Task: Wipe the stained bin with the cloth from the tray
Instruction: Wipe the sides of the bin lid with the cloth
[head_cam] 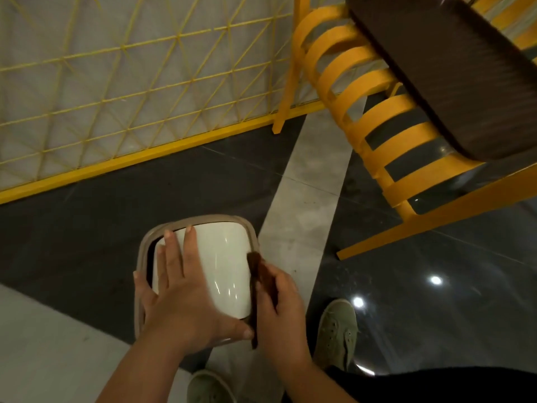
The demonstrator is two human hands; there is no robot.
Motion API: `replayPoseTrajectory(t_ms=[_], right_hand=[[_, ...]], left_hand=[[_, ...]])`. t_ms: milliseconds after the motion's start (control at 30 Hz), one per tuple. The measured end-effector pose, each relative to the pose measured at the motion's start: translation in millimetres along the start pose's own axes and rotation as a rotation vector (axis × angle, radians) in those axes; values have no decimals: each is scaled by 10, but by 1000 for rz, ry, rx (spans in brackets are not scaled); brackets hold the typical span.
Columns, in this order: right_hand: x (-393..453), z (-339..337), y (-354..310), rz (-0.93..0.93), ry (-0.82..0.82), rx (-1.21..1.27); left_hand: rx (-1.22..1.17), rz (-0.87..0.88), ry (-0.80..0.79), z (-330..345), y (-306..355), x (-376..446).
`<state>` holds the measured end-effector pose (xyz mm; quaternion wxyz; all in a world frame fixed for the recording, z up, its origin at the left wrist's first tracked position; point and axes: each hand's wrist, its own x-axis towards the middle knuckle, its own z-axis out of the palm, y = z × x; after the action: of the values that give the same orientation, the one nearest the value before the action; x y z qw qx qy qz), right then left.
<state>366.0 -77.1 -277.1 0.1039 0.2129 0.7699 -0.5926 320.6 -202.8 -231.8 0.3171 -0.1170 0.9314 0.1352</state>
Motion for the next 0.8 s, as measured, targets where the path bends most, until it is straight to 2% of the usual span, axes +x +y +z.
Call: replayPoseTrajectory(t_ms=[100, 200, 267, 367, 467, 667, 800], right_hand=[[-256, 16, -10, -179, 49, 5], [-20, 63, -164, -308, 33, -48], [309, 115, -351, -245, 17, -72], [703, 159, -471, 11, -31, 30], [642, 102, -316, 163, -62, -5], [81, -82, 14, 149, -70, -109], [357, -64, -186, 77, -57, -186]], left_hand=[[-23, 3, 7, -2, -13, 16], [-24, 6, -6, 1, -9, 9], [-12, 3, 2, 0, 2, 8], [-33, -13, 30, -5, 34, 14], [-45, -10, 49, 4, 44, 15], [-24, -7, 37, 9, 22, 14], [-41, 17, 52, 20, 6, -11]])
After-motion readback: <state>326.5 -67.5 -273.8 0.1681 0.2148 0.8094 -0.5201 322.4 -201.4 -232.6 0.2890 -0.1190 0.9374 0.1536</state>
